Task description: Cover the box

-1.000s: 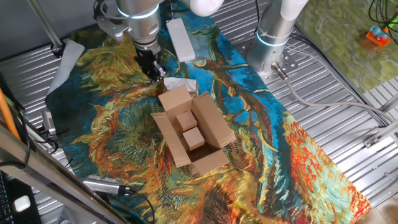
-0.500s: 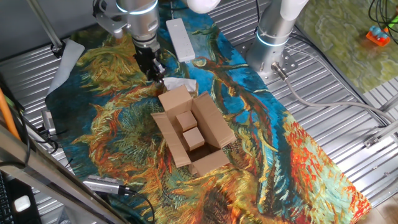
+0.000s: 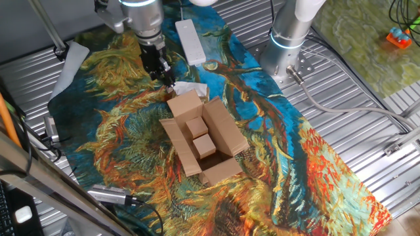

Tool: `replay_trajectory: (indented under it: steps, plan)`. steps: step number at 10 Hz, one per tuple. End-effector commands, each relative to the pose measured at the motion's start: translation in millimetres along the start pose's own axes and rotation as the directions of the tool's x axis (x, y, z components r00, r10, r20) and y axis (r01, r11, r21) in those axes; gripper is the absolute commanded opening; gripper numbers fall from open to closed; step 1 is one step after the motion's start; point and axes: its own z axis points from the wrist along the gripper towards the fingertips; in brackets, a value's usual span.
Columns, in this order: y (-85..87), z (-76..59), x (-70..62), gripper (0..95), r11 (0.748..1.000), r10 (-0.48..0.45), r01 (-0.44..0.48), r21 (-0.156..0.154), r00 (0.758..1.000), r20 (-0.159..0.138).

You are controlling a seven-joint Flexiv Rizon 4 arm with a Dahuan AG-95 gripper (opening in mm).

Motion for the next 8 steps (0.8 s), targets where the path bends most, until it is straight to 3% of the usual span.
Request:
replay_trajectory:
  steps: [1,6,7,8]
  plan:
    - [4.4,2.5,-5.2,76.0,0.999,0.02,-0.019,-0.047,1.0,0.011]
    - [8.7,11.6,-11.1,76.0,0.997,0.039,-0.038,-0.067,0.999,0.004]
    - [7.8,14.6,-10.8,57.0,0.997,0.041,-0.041,-0.07,0.999,0.004]
    - [6.7,18.2,-10.0,57.0,0.998,0.026,-0.026,-0.065,1.0,-0.006]
